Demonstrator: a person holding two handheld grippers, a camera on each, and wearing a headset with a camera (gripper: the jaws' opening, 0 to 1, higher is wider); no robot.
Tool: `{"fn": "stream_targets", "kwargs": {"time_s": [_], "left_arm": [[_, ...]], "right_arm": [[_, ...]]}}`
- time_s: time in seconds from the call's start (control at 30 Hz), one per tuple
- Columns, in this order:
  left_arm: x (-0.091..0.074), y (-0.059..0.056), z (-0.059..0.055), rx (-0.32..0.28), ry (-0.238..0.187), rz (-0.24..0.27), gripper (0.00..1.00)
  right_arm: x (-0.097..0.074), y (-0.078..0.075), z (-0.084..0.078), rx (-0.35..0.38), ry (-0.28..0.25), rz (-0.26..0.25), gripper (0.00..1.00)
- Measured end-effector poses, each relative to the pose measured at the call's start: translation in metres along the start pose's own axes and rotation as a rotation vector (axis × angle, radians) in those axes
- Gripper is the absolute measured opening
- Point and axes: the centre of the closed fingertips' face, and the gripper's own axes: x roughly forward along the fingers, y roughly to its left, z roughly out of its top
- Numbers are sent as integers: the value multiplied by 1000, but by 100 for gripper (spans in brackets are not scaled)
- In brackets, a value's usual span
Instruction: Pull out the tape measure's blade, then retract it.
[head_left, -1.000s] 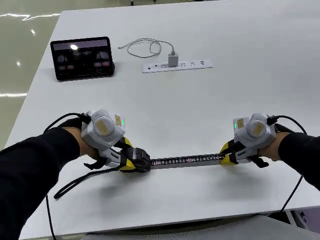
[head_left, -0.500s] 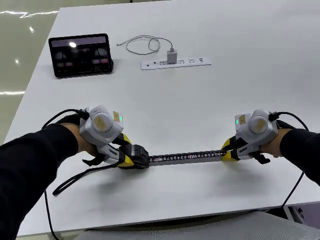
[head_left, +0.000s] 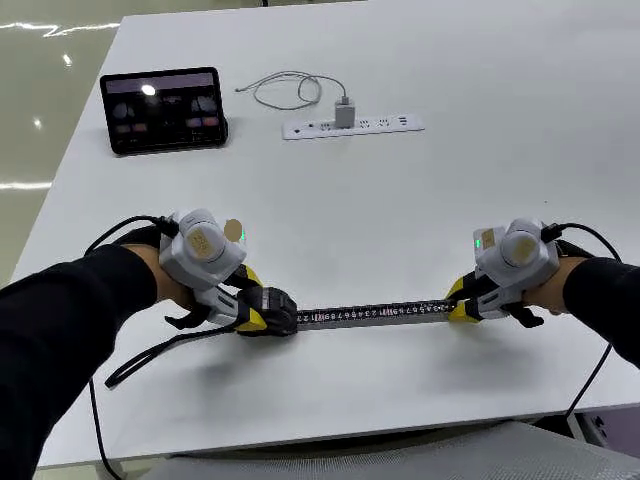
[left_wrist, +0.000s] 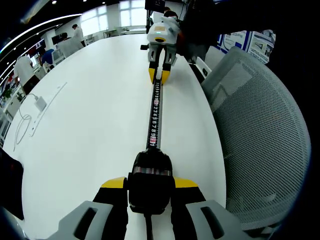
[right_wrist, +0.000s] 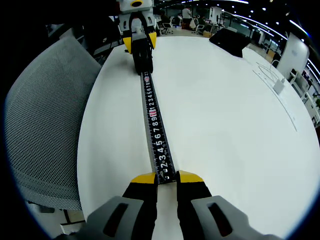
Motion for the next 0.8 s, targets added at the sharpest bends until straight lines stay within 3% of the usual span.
{"fn": "stream_targets", "kwargs": {"time_s": [0.8], "left_arm": [[0,0,1,-5,-8,-6,28]], "right_arm": [[0,-5,-5,20,5,11,10]]}}
